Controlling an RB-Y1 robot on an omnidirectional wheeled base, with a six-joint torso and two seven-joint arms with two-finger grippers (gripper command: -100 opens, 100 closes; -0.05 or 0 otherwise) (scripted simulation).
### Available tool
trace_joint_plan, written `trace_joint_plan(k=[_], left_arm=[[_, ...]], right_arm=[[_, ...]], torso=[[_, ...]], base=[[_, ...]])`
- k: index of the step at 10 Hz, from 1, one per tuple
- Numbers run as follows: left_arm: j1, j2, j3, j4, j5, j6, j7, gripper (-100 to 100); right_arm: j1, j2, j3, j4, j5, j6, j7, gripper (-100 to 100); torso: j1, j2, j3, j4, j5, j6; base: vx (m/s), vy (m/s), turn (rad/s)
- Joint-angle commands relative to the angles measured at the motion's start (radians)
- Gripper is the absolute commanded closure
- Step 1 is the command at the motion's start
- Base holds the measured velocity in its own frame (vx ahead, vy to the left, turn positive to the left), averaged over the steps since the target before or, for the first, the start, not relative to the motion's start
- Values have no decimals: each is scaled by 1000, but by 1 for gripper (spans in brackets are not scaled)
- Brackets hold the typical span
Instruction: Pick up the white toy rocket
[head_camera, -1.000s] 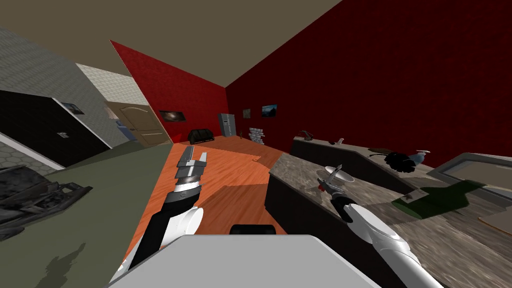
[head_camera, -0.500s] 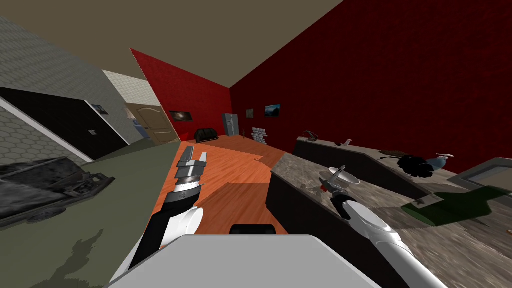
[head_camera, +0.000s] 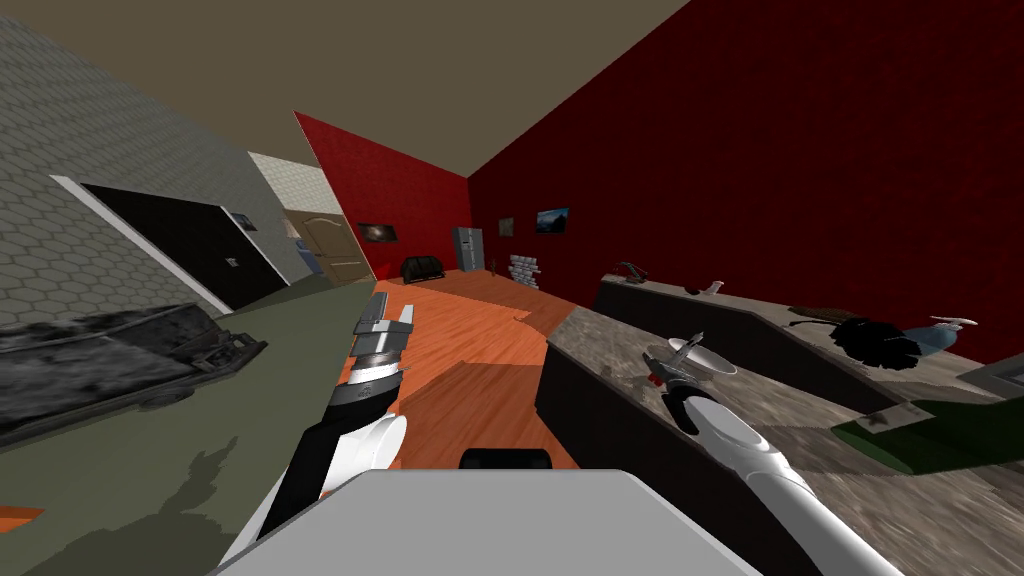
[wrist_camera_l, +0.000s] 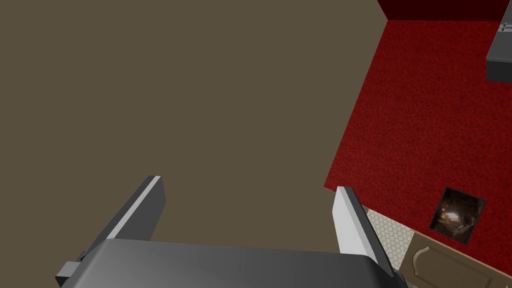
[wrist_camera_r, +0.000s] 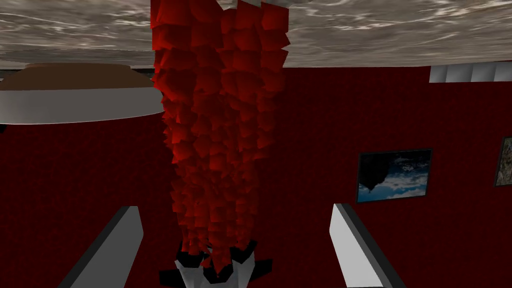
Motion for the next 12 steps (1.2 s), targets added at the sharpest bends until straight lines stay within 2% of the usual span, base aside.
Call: trace_joint_plan(k=[1, 2, 4, 5, 6, 7, 9, 10, 11, 12], left_arm=[[0, 0, 0, 0, 0, 0, 0, 0], [0, 0, 0, 0, 0, 0, 0, 0], [0, 0, 0, 0, 0, 0, 0, 0], [0, 0, 0, 0, 0, 0, 0, 0], [0, 0, 0, 0, 0, 0, 0, 0], [0, 0, 0, 0, 0, 0, 0, 0], [0, 0, 0, 0, 0, 0, 0, 0], [0, 0, 0, 0, 0, 0, 0, 0], [0, 0, 0, 0, 0, 0, 0, 0], [0, 0, 0, 0, 0, 0, 0, 0]], right_arm=[[-9, -7, 8, 20, 50, 12, -50, -100], [-9, -7, 8, 20, 85, 12, -84, -100], [-9, -7, 8, 20, 85, 12, -126, -100], [-57, -38, 34, 70, 132, 62, -162, -100], [-57, -38, 34, 91, 177, 67, -200, -100], [-57, -38, 34, 91, 180, 67, -208, -100], [-57, -38, 34, 91, 225, 67, -255, -100], [-57, -38, 34, 91, 225, 67, -285, -100], [-57, -38, 34, 91, 225, 67, -293, -100], [-105, -68, 59, 141, 275, 117, -334, -100]], torso=[[0, 0, 0, 0, 0, 0], [-1, -1, 0, 0, 0, 1], [-1, -7, -4, -1, 0, 0], [-1, -8, -4, -2, 0, 0], [0, -3, -2, -1, 0, -2], [0, 0, 0, 0, 0, 0], [-1, -5, -2, -1, 0, 0], [-1, -7, -4, -1, 0, 0], [-1, -8, -4, -2, 0, 0], [-1, -8, -4, -2, 0, 0]], base=[[-83, -5, -55], [-22, -6, -33], [11, -5, 7], [-100, 13, 293], [-144, 7, 200], [-76, 0, -11], [-1, 3, -19], [15, 0, 4], [9, -2, 2], [-92, 10, 312]])
